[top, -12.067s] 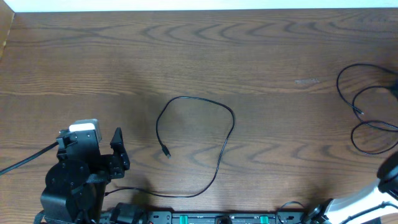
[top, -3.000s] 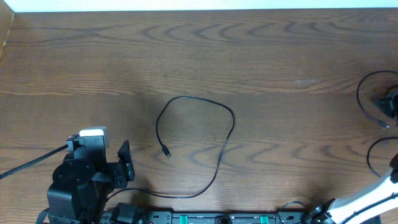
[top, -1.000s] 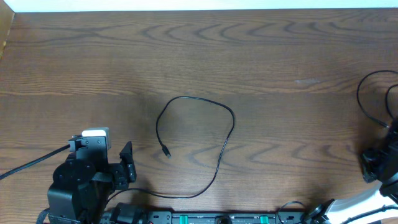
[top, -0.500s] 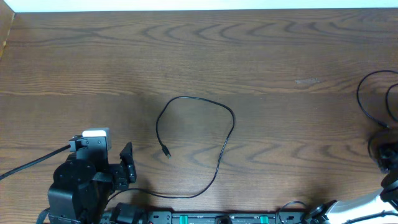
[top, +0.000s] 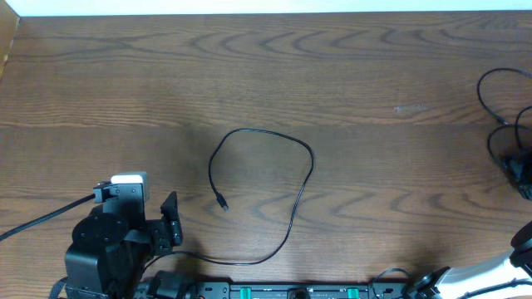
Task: Untangle cables
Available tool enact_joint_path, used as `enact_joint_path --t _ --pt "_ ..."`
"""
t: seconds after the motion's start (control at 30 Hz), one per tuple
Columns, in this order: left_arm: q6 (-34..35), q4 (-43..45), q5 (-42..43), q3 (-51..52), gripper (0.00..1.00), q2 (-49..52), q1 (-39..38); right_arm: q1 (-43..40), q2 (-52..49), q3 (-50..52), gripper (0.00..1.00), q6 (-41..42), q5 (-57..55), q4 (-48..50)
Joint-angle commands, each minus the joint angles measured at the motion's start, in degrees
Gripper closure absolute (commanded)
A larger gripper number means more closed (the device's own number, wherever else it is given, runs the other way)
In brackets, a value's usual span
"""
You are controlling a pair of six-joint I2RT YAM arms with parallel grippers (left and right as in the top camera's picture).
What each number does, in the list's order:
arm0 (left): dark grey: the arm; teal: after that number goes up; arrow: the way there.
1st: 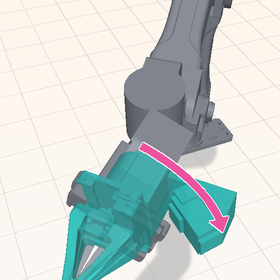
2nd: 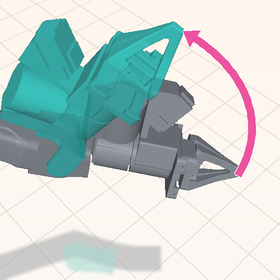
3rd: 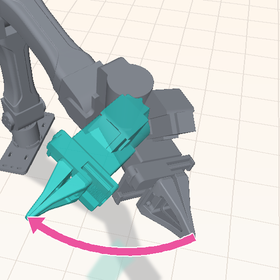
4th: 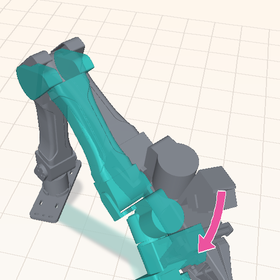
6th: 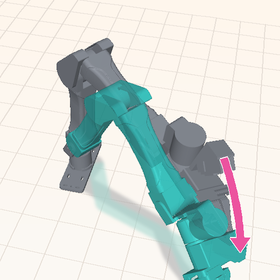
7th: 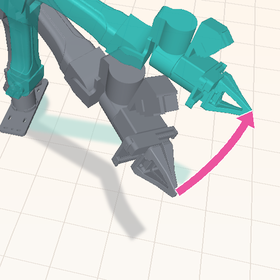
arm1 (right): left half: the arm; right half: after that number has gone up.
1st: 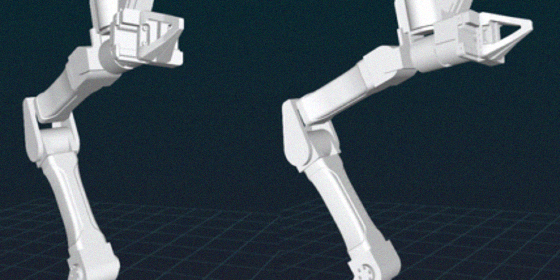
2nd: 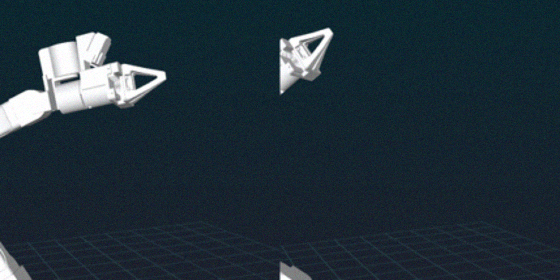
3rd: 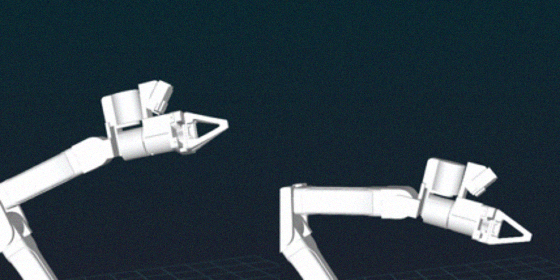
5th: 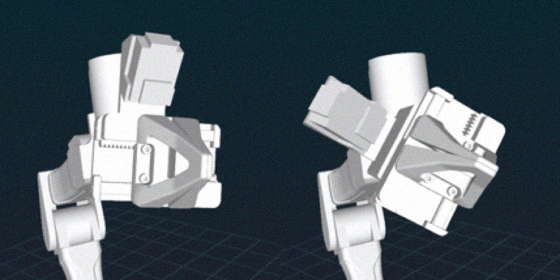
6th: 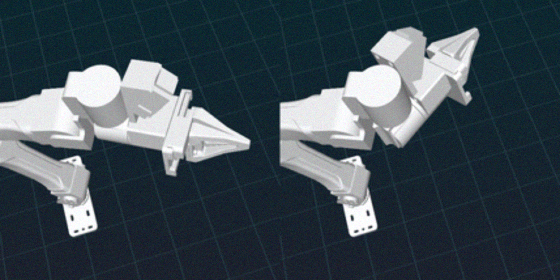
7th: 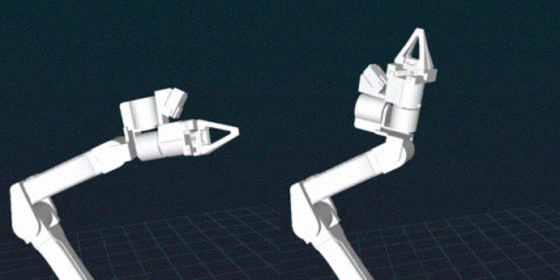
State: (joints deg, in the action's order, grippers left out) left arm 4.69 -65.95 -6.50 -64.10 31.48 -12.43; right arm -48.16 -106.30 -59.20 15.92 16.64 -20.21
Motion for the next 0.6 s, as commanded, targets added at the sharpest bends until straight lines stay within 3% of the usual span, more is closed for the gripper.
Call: enact_joint_path --t 0.0,0.17,0.53,0.57 --pt "0.3 -0.7 0.1 0.1 0.21 -0.1 0.2 0.4 -2.8 2.0 0.43 -2.3 3.4 1.8" --pt "0.3 -1.3 0.1 0.1 0.21 -0.1 0.2 0.4 -2.8 2.0 0.54 -3.0 3.4 6.1" --pt "0.3 -3.4 0.1 0.1 0.21 -0.1 0.2 0.3 -2.8 2.0 0.55 -2.9 -1.3 16.3" --pt "0.3 -3.4 0.1 0.1 0.21 -0.1 0.2 0.3 -2.8 2.0 0.59 -2.8 -2.0 18.1"
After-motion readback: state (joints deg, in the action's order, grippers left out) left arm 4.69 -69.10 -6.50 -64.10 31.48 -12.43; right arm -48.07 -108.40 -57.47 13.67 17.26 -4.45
